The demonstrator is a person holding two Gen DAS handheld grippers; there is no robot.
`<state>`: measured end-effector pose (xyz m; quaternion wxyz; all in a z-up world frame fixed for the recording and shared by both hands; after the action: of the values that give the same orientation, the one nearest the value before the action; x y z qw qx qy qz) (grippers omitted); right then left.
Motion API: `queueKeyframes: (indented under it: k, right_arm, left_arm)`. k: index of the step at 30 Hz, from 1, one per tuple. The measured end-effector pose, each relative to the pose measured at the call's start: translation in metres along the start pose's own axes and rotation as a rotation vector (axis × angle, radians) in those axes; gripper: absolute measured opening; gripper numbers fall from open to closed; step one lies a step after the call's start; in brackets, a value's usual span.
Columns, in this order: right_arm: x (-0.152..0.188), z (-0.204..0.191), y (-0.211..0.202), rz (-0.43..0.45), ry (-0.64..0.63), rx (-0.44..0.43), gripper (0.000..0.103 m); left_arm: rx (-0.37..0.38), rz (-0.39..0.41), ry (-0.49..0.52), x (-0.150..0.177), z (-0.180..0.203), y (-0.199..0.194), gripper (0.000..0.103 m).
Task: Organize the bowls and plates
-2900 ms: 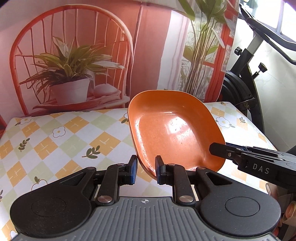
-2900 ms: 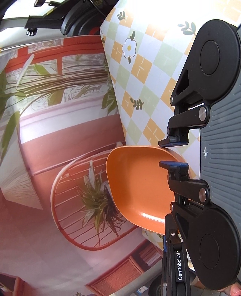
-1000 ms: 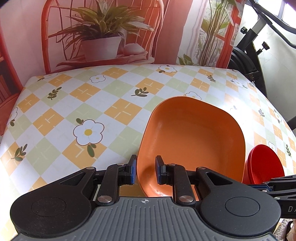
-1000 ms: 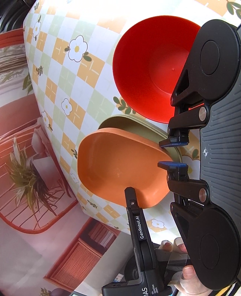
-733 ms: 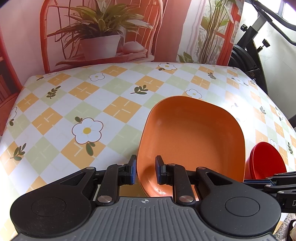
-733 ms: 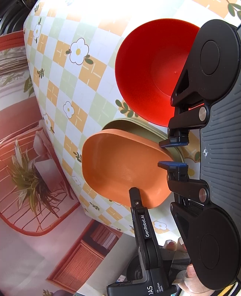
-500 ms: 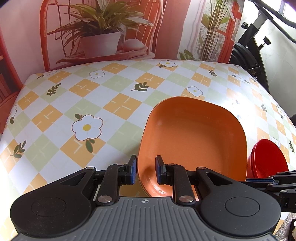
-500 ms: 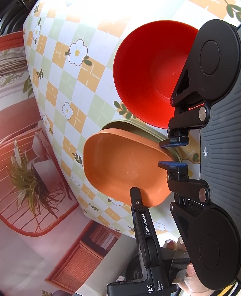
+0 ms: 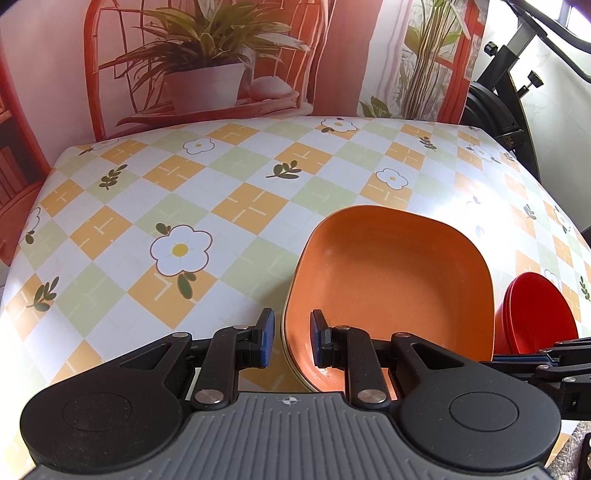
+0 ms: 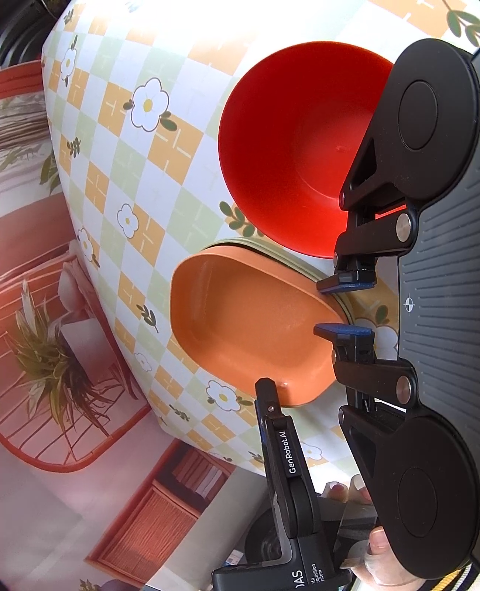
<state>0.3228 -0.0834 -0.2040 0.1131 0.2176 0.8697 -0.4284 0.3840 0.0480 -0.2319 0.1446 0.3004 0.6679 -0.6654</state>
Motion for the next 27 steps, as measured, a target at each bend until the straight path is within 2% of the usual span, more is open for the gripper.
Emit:
queueKeyframes:
  k: [11,15,20,27]
  right_arm:
    - [0.003,-0.004,-0.005,-0.018,-0.022,-0.002,0.016]
    - [0.004,-0.001,-0.018,0.008,-0.029,-0.003,0.016]
    - [-0.005,0.007,-0.047,0.116,-0.058,0.005,0.015]
    - [-0.021,0.027,-0.092,0.307,-0.172,0.115,0.016]
  left_arm:
    - [-0.031,0.026,-0.012,-0.004,-0.002,-0.015,0.022]
    - [-0.041,0.043,-0.034,-0.006,-0.002,-0.028,0.022]
    - [-0.018,0.08,-0.072,-0.008,0.009,-0.048,0.022]
    - [0.044,0.125,-0.101,-0.007,0.056,-0.064,0.022]
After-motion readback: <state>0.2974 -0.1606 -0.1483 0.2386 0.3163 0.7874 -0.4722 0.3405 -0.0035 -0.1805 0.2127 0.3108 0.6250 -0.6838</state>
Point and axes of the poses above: each gripper's, at about its wrist camera, not at the fingertips, and y roughly the way its jaws point, z to its right, x to its underside, the point moved 5 cm from there along y, roughly the way its jaws point, and after that the axes turned 10 degrees about -x, right-handed, at the moved point
